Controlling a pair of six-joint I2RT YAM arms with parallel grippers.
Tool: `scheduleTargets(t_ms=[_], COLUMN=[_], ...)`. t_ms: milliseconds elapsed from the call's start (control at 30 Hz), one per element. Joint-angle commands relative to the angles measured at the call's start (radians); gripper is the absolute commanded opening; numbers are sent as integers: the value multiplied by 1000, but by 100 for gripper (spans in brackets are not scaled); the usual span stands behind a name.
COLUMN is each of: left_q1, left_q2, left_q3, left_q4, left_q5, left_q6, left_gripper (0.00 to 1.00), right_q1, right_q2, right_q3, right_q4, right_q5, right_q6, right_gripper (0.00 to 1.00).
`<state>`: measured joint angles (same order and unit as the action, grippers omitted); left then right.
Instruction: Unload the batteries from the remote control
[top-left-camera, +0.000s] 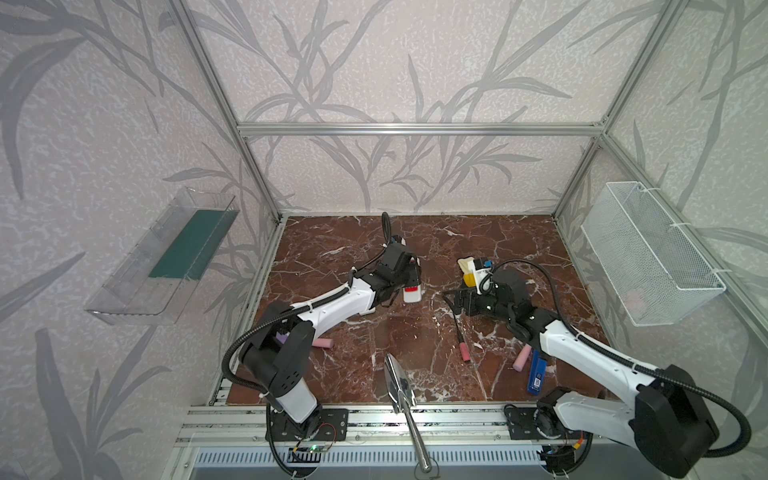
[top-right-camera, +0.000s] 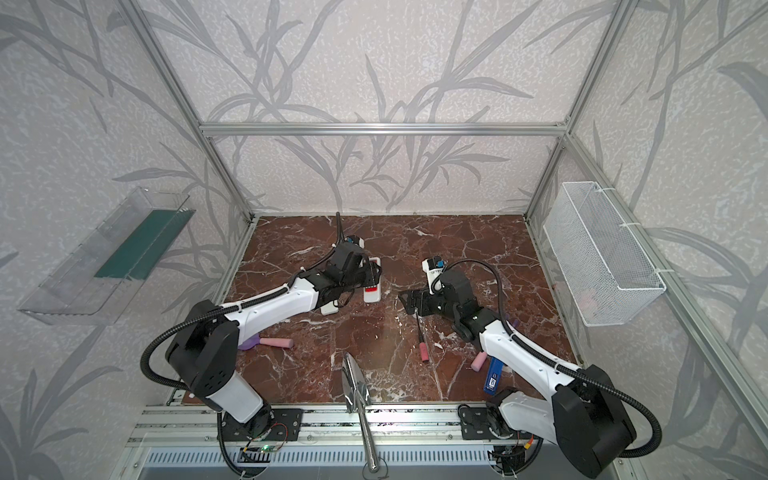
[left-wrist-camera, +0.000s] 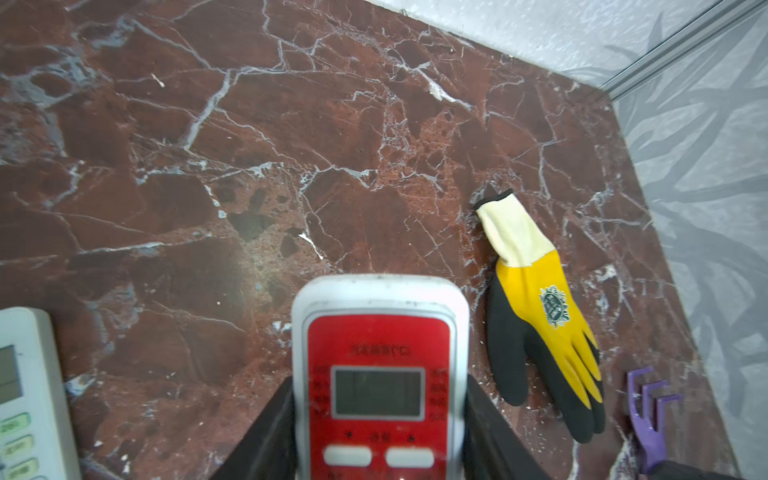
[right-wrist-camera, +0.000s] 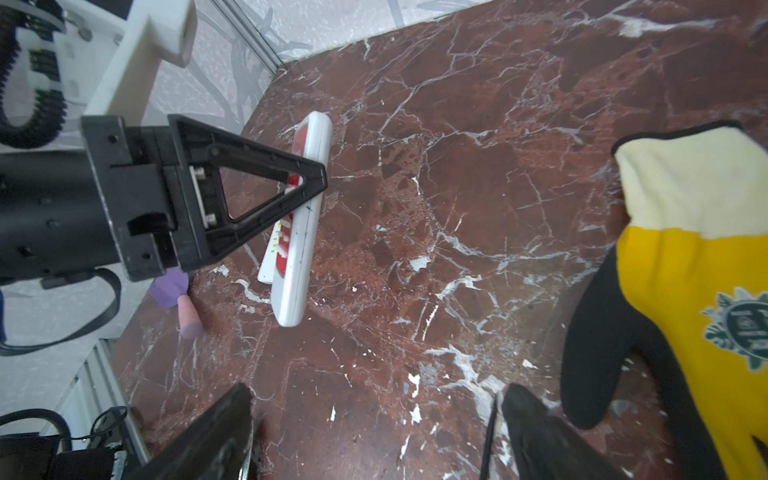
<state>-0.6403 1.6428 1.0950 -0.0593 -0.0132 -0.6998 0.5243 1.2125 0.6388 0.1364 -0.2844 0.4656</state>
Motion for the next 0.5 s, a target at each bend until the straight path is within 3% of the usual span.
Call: scheduleTargets(t_ms=[0,467], left_q1=[1,0], left_q2=[-28,-88], left_q3=[-33,-92], left_q4=[136,251], left_q5=[53,113], left_q6=[-151,-263], left_gripper=[44,44], right_q1=[20,105], right_q2=[65,274], right_q3=[31,147], right_q4=[137,224], right_q5=[-87,-84], right_q6=[56,53], right_gripper=[86,56])
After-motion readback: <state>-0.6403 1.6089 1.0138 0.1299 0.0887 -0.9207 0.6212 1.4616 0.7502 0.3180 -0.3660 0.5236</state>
